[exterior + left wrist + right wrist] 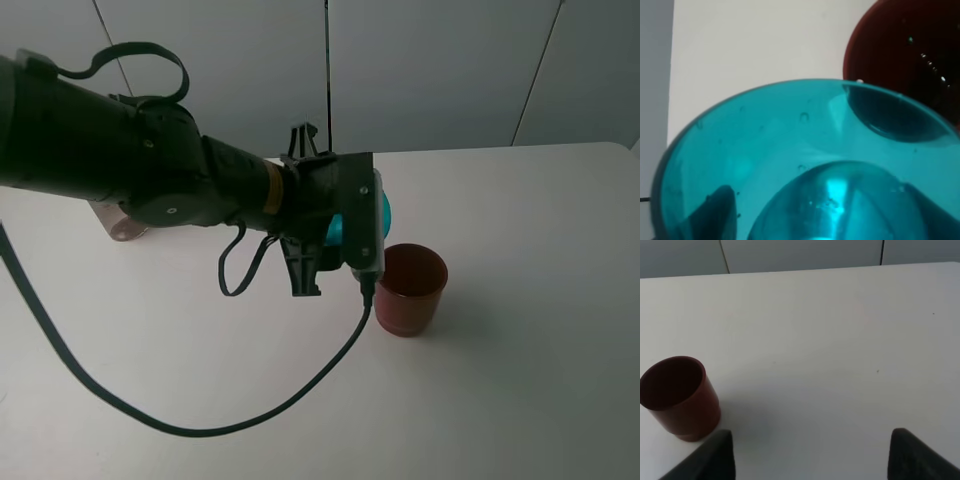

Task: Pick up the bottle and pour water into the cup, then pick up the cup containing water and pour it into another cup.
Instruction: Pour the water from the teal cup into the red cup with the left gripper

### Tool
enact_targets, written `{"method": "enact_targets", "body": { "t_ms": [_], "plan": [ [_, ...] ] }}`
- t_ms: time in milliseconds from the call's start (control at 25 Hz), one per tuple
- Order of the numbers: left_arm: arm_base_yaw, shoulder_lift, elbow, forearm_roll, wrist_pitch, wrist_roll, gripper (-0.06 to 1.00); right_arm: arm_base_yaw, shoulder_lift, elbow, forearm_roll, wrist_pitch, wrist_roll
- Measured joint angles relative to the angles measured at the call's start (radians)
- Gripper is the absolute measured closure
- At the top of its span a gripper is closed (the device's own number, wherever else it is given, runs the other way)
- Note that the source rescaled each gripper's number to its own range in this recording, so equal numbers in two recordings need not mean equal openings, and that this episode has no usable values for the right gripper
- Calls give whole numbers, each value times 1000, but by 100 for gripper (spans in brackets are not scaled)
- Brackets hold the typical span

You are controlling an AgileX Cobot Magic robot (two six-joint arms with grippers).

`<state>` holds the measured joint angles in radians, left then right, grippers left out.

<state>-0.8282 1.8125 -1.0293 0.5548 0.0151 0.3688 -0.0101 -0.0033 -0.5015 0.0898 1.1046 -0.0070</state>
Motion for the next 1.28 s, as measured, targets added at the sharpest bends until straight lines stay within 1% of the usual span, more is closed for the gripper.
{"method": "enact_targets", "body": {
  "t_ms": [320, 640, 760, 880, 1040, 1280],
  "plan": [
    [-43, 42, -87, 48, 111, 6, 93, 0, 0, 0, 0, 0, 0],
    [-54, 74, -120, 95, 147, 8, 93, 0, 0, 0, 0, 0, 0],
    [-60, 80, -120, 125, 163, 8, 93, 0, 0, 0, 0, 0, 0],
    [-73, 96, -137, 153, 205, 8, 93, 0, 0, 0, 0, 0, 0],
    [-92, 123, -180, 170, 263, 6, 93, 0, 0, 0, 0, 0, 0],
    [-119, 138, -215, 198, 313, 0, 93, 0, 0, 0, 0, 0, 0]
  ]
}}
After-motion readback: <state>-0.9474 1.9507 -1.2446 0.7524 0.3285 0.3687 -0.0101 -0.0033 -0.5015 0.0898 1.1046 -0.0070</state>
